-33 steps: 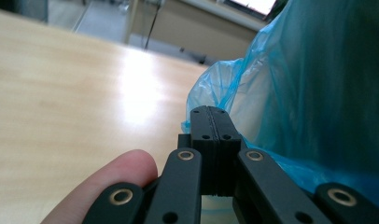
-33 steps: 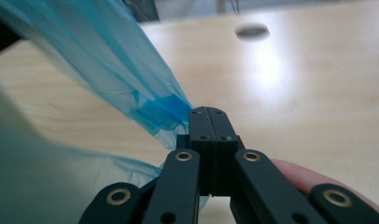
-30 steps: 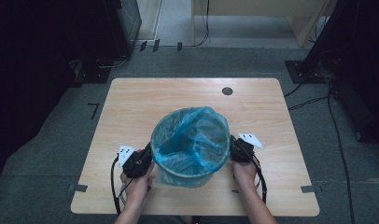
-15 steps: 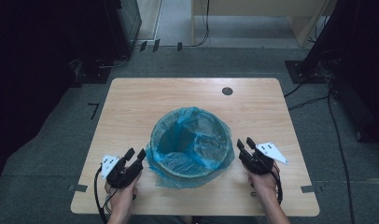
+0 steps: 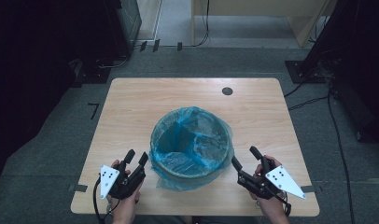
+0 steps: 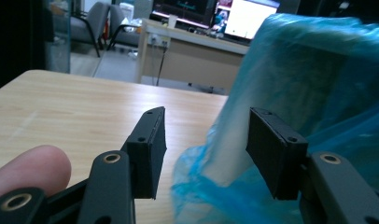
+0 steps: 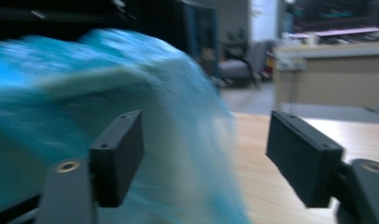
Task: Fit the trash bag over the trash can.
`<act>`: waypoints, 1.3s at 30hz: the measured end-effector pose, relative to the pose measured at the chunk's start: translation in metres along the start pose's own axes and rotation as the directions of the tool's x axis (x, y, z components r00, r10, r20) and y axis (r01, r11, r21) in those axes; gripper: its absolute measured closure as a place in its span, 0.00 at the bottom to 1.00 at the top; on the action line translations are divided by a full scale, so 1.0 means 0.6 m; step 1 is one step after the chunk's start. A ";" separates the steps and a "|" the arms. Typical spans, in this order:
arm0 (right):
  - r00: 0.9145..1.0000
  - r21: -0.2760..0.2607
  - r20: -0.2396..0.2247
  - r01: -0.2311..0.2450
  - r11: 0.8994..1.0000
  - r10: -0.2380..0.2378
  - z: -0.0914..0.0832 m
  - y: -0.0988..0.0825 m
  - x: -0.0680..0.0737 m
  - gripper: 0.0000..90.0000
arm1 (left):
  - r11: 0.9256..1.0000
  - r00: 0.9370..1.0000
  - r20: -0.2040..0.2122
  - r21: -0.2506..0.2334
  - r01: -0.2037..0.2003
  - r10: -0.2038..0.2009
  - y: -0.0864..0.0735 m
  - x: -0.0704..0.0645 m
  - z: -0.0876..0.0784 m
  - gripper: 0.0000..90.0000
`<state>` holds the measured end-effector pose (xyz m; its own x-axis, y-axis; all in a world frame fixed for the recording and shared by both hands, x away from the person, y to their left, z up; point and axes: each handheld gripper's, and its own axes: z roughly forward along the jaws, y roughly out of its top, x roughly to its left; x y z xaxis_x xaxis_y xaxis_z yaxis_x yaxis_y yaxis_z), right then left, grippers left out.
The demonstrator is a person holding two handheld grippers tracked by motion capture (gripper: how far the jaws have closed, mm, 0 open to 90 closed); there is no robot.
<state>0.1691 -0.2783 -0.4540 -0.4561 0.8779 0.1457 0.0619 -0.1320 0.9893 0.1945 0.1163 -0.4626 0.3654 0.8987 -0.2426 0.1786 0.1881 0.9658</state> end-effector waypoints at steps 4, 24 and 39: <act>0.994 0.003 -0.107 0.002 1.000 -0.001 0.006 -0.004 0.022 0.20 | 1.000 0.997 0.069 0.003 0.016 -0.017 -0.007 -0.008 0.006 0.53; 0.992 0.088 -0.127 0.029 0.996 -0.017 0.020 -0.013 0.014 0.92 | 1.000 0.991 0.136 -0.003 0.008 -0.007 -0.012 -0.007 0.005 0.60; 0.959 0.134 -0.284 0.045 0.990 -0.005 0.067 0.001 -0.027 0.16 | 0.997 0.929 0.369 -0.057 0.060 -0.035 -0.005 0.030 -0.018 0.46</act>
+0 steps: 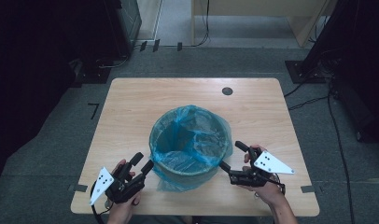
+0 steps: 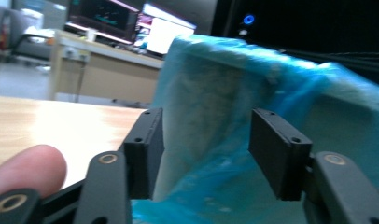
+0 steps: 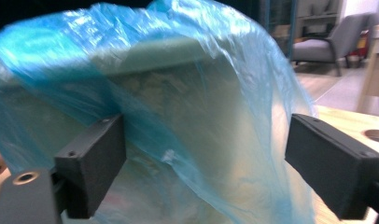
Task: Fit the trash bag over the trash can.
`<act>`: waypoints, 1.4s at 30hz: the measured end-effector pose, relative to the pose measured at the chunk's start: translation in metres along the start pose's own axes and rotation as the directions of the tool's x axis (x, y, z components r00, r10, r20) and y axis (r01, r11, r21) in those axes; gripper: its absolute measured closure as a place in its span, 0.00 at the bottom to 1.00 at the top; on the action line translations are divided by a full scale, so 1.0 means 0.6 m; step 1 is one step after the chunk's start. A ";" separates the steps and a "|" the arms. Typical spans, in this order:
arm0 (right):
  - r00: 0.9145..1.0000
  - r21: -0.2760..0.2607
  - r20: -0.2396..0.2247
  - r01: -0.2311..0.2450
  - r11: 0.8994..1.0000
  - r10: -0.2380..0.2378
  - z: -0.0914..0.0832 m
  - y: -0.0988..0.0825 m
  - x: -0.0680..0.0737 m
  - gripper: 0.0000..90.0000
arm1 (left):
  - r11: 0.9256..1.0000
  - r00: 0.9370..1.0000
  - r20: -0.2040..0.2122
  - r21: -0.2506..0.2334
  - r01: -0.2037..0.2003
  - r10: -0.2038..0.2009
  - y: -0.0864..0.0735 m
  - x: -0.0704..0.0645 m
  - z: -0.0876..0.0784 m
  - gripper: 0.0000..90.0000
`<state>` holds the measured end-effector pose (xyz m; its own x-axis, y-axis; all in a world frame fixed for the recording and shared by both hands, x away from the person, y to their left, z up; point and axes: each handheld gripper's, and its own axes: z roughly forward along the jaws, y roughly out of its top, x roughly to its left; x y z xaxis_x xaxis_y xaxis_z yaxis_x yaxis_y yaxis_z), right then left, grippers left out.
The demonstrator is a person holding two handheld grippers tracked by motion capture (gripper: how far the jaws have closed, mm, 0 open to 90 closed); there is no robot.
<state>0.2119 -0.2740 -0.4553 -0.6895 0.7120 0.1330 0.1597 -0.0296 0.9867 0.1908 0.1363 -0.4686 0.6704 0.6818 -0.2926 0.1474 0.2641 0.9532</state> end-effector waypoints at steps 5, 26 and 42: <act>0.986 0.010 -0.162 -0.027 1.000 0.028 0.007 0.000 -0.001 0.37 | 0.999 0.994 0.104 0.029 -0.019 0.016 -0.003 -0.009 0.014 0.38; 0.976 0.073 0.216 -0.036 0.997 0.019 0.014 -0.054 0.058 1.00 | 0.988 1.000 -0.019 0.155 0.025 -0.022 -0.055 -0.022 0.032 1.00; 0.984 0.158 0.179 -0.021 0.987 -0.007 0.004 -0.066 0.058 0.38 | 0.989 0.996 -0.084 0.142 0.041 -0.029 -0.045 -0.004 0.008 0.40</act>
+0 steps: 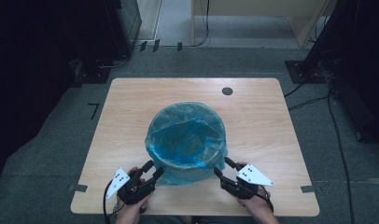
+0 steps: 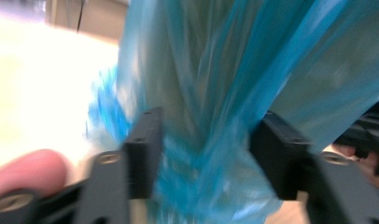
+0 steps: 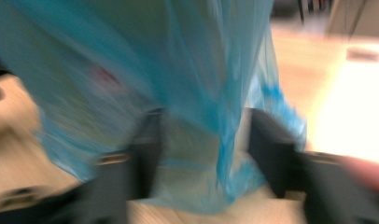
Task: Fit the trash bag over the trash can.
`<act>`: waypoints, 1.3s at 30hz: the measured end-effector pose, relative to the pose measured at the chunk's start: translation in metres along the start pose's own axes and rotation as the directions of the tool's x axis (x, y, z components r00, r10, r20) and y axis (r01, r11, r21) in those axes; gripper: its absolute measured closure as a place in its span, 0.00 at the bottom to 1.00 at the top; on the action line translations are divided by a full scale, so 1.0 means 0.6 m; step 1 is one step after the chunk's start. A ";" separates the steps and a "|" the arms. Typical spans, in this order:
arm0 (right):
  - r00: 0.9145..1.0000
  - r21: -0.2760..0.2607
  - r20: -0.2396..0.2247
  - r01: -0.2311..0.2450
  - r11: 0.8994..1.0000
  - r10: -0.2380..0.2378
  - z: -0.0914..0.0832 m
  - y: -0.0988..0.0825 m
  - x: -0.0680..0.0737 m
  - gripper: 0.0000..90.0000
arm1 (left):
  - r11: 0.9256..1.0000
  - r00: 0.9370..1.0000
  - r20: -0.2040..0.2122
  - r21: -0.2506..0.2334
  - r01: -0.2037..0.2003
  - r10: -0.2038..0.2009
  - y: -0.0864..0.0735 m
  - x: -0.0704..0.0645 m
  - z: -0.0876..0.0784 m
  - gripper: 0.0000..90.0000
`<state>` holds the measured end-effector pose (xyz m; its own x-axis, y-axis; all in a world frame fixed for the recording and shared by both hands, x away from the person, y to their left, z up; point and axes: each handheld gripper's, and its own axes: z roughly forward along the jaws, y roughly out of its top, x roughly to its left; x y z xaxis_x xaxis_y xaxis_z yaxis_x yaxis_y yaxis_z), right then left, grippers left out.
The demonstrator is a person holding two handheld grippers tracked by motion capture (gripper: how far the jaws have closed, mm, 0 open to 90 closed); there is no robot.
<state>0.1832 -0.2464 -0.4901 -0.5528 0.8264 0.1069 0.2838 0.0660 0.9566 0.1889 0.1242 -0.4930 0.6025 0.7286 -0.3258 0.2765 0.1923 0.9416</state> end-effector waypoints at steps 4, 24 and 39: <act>0.999 -0.070 -0.037 0.006 0.998 -0.009 -0.038 0.013 -0.016 0.34 | 0.993 0.999 0.015 -0.117 -0.036 0.038 0.022 0.005 -0.031 0.37; 0.964 -0.222 0.221 -0.101 0.970 0.151 0.080 0.081 -0.031 0.98 | 0.992 0.965 -0.255 -0.120 0.033 -0.063 0.057 0.003 0.090 0.97; 0.962 -0.135 0.213 -0.144 0.980 0.171 0.101 0.022 -0.010 1.00 | 0.997 0.952 -0.300 -0.050 0.051 -0.064 0.029 -0.002 0.113 1.00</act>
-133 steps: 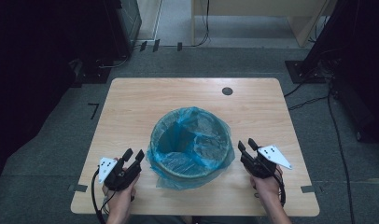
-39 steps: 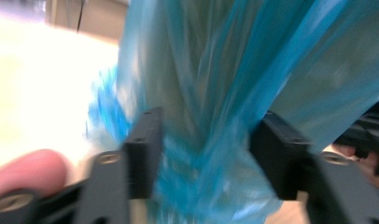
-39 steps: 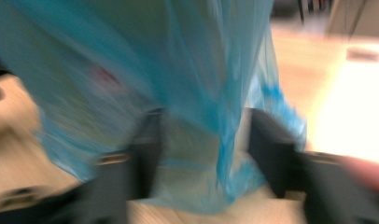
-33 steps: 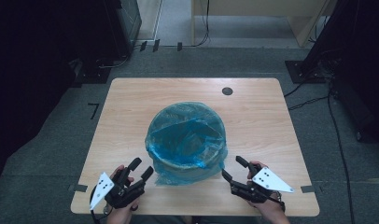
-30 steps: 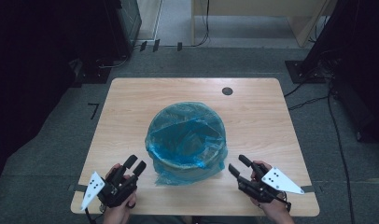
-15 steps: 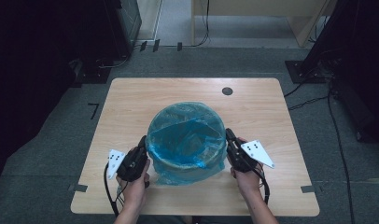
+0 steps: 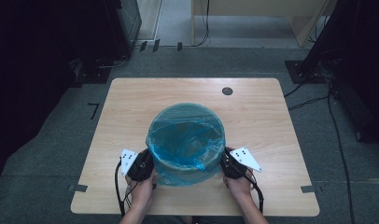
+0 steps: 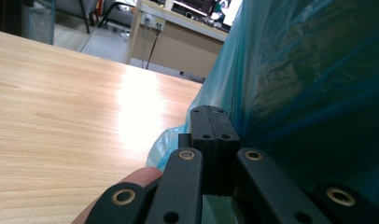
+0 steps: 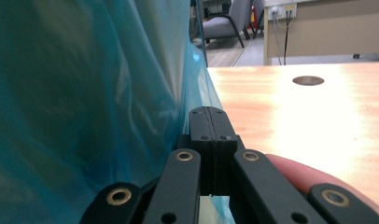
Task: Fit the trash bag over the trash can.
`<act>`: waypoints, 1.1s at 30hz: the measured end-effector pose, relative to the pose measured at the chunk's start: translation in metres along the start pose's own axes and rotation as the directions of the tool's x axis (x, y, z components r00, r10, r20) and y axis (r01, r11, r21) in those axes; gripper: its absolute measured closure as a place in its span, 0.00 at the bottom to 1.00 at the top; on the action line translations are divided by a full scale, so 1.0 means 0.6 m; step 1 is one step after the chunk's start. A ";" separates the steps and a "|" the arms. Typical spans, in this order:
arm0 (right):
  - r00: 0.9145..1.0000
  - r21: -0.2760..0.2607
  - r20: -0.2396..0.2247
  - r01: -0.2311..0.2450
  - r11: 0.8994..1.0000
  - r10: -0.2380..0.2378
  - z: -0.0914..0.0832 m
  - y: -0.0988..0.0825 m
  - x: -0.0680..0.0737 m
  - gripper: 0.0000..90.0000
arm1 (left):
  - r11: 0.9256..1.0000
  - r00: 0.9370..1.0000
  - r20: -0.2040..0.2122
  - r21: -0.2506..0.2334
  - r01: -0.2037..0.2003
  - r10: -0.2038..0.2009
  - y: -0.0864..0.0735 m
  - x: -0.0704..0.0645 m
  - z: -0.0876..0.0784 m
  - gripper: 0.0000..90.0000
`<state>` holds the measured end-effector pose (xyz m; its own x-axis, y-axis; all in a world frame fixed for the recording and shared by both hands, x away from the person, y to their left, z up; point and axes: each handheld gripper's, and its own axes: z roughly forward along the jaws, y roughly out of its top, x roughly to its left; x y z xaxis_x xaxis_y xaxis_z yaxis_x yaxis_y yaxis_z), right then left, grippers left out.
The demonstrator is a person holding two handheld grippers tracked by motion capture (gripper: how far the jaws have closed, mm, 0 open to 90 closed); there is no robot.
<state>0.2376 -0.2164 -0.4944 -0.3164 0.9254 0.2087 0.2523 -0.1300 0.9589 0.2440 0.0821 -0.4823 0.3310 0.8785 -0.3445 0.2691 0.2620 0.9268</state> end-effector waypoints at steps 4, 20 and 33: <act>0.999 0.007 -0.016 0.030 1.000 -0.030 -0.012 0.001 -0.002 1.00 | 1.000 0.999 0.029 0.014 -0.028 0.028 0.003 0.004 -0.006 1.00; 0.996 -0.092 -0.018 0.091 0.992 -0.093 -0.068 0.078 -0.053 1.00 | 0.993 0.993 -0.025 -0.012 -0.119 0.118 0.034 0.065 -0.063 0.37; 0.928 -0.211 -0.210 0.264 0.941 -0.308 -0.094 0.190 -0.061 1.00 | 0.950 0.988 -0.040 0.282 -0.131 0.148 0.022 0.141 -0.112 0.01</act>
<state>0.2262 -0.2851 -0.3820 -0.5630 0.8242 -0.0609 -0.0388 0.0472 0.9981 0.2148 0.1867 -0.4890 0.3309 0.9228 -0.1972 0.4677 0.0211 0.8836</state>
